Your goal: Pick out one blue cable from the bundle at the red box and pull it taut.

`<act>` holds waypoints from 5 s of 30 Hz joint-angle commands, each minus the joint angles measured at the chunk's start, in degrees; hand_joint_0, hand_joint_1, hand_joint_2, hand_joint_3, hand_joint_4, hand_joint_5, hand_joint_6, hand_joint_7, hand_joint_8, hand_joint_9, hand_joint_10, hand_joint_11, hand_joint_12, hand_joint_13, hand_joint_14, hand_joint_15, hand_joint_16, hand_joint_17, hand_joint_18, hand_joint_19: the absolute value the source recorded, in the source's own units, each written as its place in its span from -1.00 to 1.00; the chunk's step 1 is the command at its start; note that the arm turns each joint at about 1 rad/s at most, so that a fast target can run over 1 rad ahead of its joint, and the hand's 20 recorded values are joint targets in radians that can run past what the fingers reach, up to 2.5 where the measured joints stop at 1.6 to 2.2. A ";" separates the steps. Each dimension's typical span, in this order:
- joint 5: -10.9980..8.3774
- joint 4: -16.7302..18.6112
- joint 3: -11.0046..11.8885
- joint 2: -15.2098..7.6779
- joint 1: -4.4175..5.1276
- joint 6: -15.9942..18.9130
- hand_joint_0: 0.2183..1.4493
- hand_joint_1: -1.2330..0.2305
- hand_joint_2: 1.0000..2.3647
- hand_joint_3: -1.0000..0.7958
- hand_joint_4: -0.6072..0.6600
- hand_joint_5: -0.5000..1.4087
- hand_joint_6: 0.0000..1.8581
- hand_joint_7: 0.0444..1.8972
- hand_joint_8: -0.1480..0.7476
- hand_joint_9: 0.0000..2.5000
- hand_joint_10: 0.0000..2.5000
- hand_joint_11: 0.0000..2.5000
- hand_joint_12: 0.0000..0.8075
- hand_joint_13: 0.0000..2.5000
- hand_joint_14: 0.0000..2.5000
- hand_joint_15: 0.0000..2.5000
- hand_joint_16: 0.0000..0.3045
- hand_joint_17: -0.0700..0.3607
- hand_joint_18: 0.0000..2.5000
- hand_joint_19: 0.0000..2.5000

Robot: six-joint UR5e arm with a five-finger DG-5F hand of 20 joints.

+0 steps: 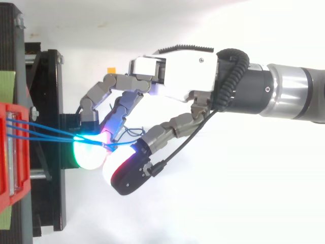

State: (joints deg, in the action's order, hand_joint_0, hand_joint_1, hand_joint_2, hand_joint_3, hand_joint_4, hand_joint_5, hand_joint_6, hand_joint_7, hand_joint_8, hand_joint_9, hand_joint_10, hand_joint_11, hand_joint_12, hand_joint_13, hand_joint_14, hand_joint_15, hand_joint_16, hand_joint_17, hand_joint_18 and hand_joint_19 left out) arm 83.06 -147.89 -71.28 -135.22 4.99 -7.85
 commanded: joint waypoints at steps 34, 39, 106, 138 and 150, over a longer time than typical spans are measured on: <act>0.00 -1.17 0.88 -0.04 0.02 -0.24 -0.28 -0.37 -0.97 -0.19 -0.06 -0.64 0.02 -0.11 -0.12 -0.17 -0.98 -0.44 -0.20 -0.26 -0.98 -0.56 -0.67 -0.14 -0.39 -0.44; 0.00 -1.79 0.79 0.04 -0.07 -0.24 -0.21 -0.39 -0.99 -0.32 -0.13 -0.63 0.04 -0.13 -0.12 -0.15 -0.98 -0.45 -0.20 -0.25 -0.98 -0.56 -0.67 -0.16 -0.36 -0.45; 1.67 -2.67 1.32 0.04 -0.95 -0.42 -0.46 0.05 -1.00 -0.44 0.01 -0.58 -0.01 -0.11 -0.13 0.03 -0.98 -0.44 -0.21 -0.14 -0.98 -0.53 -0.67 -0.15 -0.30 -0.41; 1.67 -3.28 2.11 0.04 -1.12 -0.94 -0.24 -0.38 -0.98 -0.32 -0.03 -0.58 0.01 -0.09 -0.13 -0.01 -0.98 -0.42 -0.22 -0.16 -0.98 -0.54 -0.69 -0.18 -0.31 -0.43; 1.67 -3.28 2.46 0.04 -1.04 -0.94 -0.55 -0.06 -1.00 -0.44 0.07 -0.57 -0.03 -0.17 -0.12 0.02 -0.98 -0.44 -0.16 -0.15 -0.98 -0.55 -0.65 -0.12 -0.29 -0.43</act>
State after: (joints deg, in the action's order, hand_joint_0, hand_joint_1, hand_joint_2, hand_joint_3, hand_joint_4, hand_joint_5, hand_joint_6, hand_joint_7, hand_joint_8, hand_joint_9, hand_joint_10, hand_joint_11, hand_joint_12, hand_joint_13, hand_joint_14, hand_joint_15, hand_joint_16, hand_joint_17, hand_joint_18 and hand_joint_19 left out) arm 84.73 -151.14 -68.92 -135.18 3.93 -8.79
